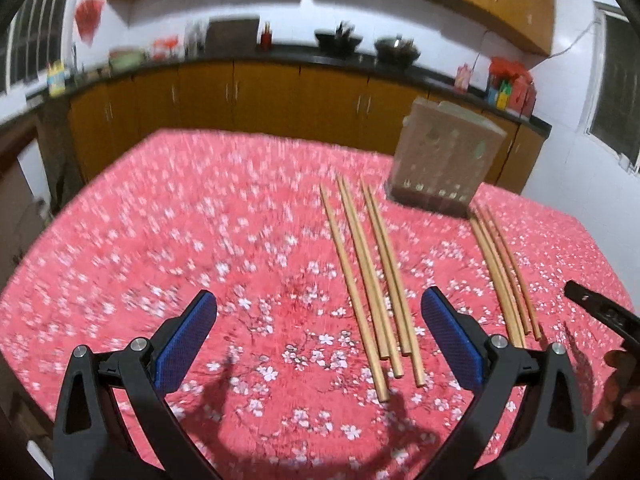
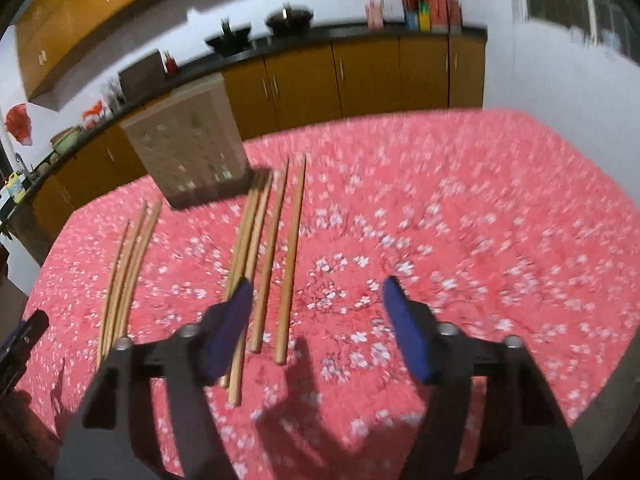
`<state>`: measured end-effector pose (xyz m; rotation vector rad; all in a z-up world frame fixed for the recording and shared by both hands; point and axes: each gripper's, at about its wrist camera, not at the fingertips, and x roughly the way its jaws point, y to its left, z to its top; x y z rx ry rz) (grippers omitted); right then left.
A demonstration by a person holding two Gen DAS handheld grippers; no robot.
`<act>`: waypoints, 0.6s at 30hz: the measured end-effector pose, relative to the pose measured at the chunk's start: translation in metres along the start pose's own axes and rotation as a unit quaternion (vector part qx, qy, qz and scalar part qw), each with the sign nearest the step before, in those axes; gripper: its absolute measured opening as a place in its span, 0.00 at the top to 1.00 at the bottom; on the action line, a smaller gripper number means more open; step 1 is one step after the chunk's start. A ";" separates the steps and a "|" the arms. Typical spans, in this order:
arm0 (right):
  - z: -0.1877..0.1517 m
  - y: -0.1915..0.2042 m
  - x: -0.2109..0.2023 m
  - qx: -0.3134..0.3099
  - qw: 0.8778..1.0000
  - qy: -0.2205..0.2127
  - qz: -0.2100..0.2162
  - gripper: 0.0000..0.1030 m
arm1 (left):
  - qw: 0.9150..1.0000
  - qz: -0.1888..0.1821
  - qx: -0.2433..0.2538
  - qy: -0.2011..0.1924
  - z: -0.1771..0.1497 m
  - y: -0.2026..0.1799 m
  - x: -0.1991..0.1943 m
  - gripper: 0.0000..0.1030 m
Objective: Organize utensils
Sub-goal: 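Lower the left tool onto one wooden chopstick and close it while the right tool grasps another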
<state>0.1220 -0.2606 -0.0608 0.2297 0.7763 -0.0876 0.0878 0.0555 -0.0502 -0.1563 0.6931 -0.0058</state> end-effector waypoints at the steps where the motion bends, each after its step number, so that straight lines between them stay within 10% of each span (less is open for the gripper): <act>1: 0.002 0.000 0.009 0.001 1.000 0.012 0.002 0.53 | 1.000 -0.005 -0.005 0.011 0.001 0.003 0.006 0.05; 18: 0.012 0.012 0.068 -0.040 0.997 0.060 -0.013 0.90 | 0.994 -0.023 0.036 0.103 0.006 -0.014 0.068 0.71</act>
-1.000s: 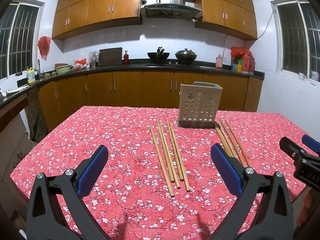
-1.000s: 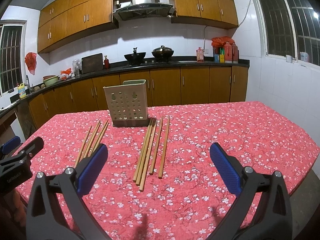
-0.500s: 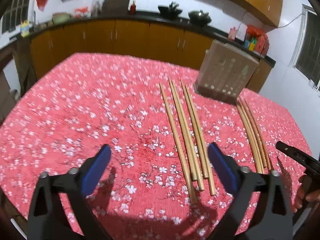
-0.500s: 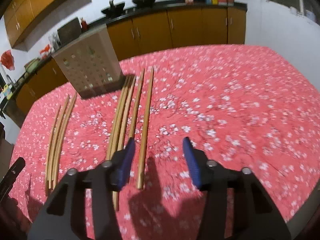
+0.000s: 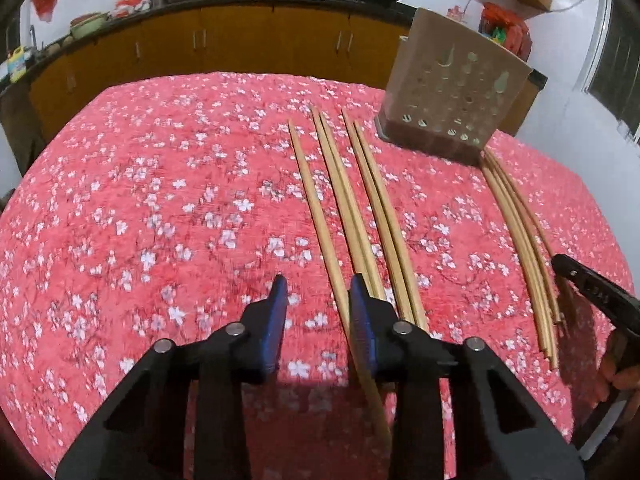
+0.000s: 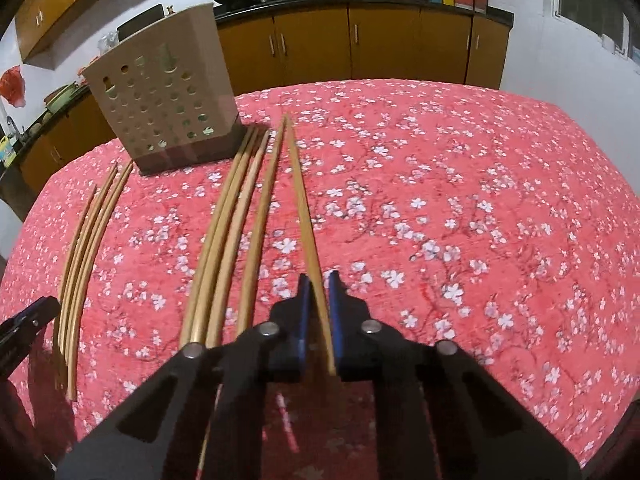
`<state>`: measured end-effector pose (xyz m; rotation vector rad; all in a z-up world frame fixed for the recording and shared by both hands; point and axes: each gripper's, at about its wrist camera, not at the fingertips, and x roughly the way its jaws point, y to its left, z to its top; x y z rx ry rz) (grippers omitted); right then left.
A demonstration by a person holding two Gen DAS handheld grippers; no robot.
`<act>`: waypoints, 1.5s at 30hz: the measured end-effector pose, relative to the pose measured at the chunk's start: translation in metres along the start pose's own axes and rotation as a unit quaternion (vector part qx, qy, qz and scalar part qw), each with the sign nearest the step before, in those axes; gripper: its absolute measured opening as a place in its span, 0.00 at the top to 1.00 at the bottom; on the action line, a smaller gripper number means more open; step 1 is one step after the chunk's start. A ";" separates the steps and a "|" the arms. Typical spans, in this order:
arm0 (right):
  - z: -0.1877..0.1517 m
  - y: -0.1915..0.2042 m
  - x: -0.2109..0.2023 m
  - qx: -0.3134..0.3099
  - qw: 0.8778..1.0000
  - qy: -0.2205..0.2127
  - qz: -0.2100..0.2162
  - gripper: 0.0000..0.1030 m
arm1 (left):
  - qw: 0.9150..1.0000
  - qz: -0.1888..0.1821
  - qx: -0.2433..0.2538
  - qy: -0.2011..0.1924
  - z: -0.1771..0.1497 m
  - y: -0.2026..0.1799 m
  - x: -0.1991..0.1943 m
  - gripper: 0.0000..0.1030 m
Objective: Organize utensils
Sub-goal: 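Lower the left tool onto one wooden chopstick and close it while the right tool grasps another, then lift the held chopsticks with both tools and carry them above the beige holder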
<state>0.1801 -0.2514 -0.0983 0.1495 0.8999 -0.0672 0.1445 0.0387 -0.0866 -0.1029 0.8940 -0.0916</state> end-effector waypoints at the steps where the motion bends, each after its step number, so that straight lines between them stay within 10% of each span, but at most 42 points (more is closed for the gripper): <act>1: 0.000 -0.001 0.000 0.002 1.000 0.000 0.002 0.91 | 1.000 -0.003 0.002 0.003 0.001 -0.001 0.001 0.77; 10: 0.007 0.002 0.004 -0.004 1.000 -0.003 -0.011 0.92 | 0.999 0.021 0.028 0.003 0.018 0.001 0.015 0.92; 45: 0.012 -0.023 0.000 0.027 0.999 -0.024 0.006 0.92 | 0.999 0.015 0.032 -0.006 0.019 0.015 0.011 0.93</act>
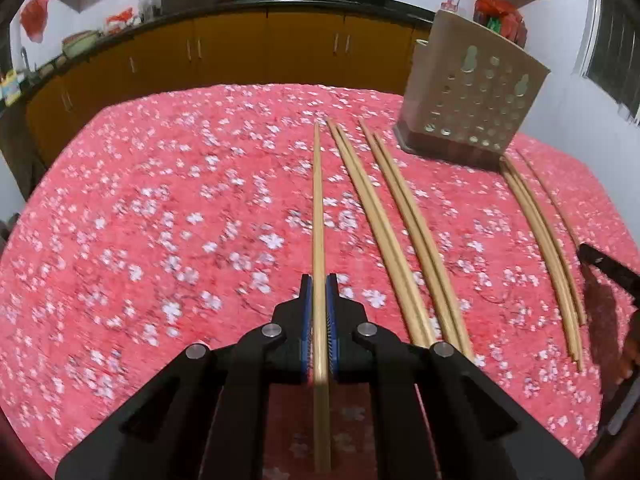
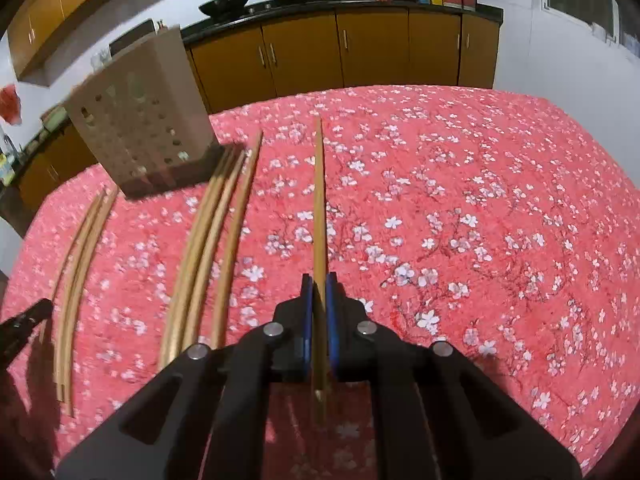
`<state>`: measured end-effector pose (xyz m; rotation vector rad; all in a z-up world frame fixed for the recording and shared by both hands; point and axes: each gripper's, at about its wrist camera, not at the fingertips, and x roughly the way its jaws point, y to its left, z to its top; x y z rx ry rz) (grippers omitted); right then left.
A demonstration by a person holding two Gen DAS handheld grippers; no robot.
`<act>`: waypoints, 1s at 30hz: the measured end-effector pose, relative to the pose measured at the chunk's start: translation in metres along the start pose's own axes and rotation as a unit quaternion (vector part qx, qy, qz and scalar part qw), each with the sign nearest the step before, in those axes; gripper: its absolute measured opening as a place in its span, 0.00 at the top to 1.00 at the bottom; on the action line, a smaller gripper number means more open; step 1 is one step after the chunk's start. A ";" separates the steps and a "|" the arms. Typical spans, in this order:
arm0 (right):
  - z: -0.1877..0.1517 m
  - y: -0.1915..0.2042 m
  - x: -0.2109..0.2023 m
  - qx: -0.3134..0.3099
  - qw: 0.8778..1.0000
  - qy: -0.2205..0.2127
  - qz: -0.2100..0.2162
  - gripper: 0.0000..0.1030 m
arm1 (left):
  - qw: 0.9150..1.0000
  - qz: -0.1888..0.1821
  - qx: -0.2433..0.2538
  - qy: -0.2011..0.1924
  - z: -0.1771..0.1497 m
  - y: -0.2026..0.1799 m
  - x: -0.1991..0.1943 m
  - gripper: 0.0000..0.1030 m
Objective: Organize utensils
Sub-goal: 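Lift the held chopsticks with both tools and carry them above the beige holder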
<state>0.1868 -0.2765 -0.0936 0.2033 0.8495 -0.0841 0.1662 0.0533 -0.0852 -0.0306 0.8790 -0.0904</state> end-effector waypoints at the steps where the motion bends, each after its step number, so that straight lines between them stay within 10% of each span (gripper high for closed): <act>1: 0.001 0.000 -0.004 0.000 1.000 -0.007 0.001 0.92 | 1.000 -0.004 -0.003 -0.005 0.003 0.001 -0.003 0.93; 30: 0.111 0.005 -0.162 0.026 0.963 -0.259 0.066 0.93 | 0.973 -0.033 -0.075 -0.216 0.122 0.022 -0.126 0.93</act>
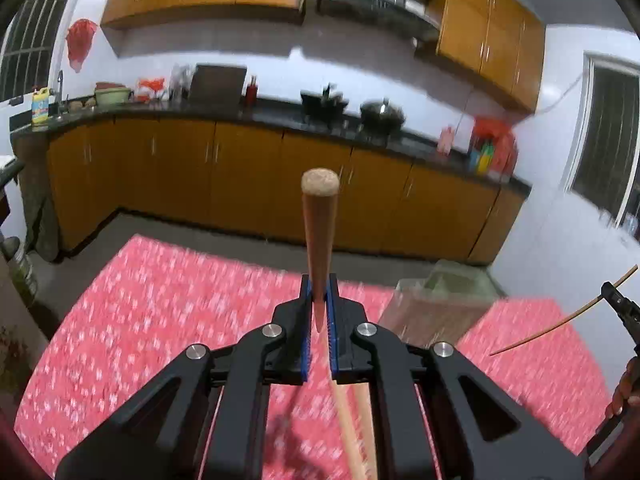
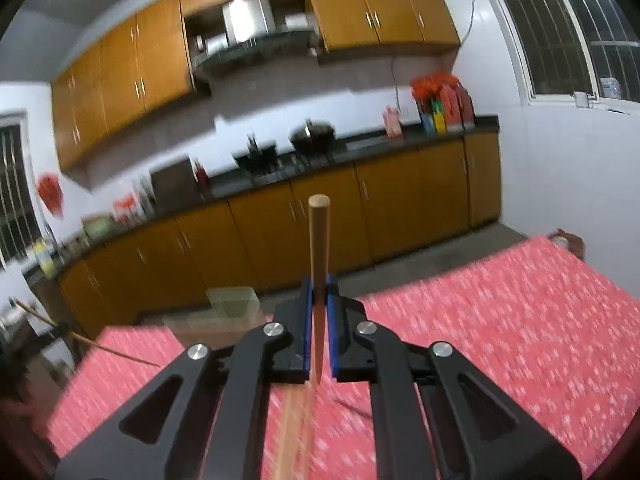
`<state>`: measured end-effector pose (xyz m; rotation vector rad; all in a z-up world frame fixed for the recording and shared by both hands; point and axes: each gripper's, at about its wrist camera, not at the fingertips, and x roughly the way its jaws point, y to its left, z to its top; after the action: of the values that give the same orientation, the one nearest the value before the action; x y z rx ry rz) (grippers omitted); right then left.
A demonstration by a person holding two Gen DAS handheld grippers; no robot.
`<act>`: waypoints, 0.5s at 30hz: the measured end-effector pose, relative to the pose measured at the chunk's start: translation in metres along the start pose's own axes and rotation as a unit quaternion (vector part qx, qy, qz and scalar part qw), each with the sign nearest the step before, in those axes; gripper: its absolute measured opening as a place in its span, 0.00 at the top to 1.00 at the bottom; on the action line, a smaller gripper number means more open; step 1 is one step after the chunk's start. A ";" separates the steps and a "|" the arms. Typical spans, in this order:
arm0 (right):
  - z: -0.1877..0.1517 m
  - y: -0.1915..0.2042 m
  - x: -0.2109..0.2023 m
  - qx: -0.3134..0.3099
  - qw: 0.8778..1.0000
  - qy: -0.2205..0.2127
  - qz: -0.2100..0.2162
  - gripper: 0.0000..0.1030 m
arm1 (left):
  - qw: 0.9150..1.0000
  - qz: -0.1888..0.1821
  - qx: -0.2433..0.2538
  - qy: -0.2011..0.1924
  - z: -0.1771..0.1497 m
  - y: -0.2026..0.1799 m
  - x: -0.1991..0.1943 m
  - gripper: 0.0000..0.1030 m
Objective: Organize utensils
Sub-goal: 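Lift the held chopsticks with both tools and carry them above the beige holder, then lower the chopsticks into the holder and open both tools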
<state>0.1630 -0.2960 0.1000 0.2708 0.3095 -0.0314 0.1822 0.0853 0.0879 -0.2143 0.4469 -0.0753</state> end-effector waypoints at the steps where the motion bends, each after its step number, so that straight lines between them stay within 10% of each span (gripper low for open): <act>1: 0.014 0.005 -0.002 0.004 1.000 -0.016 0.012 0.93 | 1.000 -0.004 -0.003 -0.013 0.010 -0.005 -0.002 0.93; 8: 0.053 0.040 -0.004 -0.010 0.996 -0.062 0.066 0.93 | 0.995 -0.049 -0.004 -0.091 0.056 -0.047 -0.022 0.93; 15: 0.052 0.050 0.007 -0.016 0.994 -0.057 0.087 0.93 | 0.993 -0.092 0.007 -0.073 0.043 -0.071 -0.011 0.93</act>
<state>0.1889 -0.2622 0.1587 0.2629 0.1728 0.1302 0.1891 0.0255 0.1461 -0.2446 0.2804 -0.2427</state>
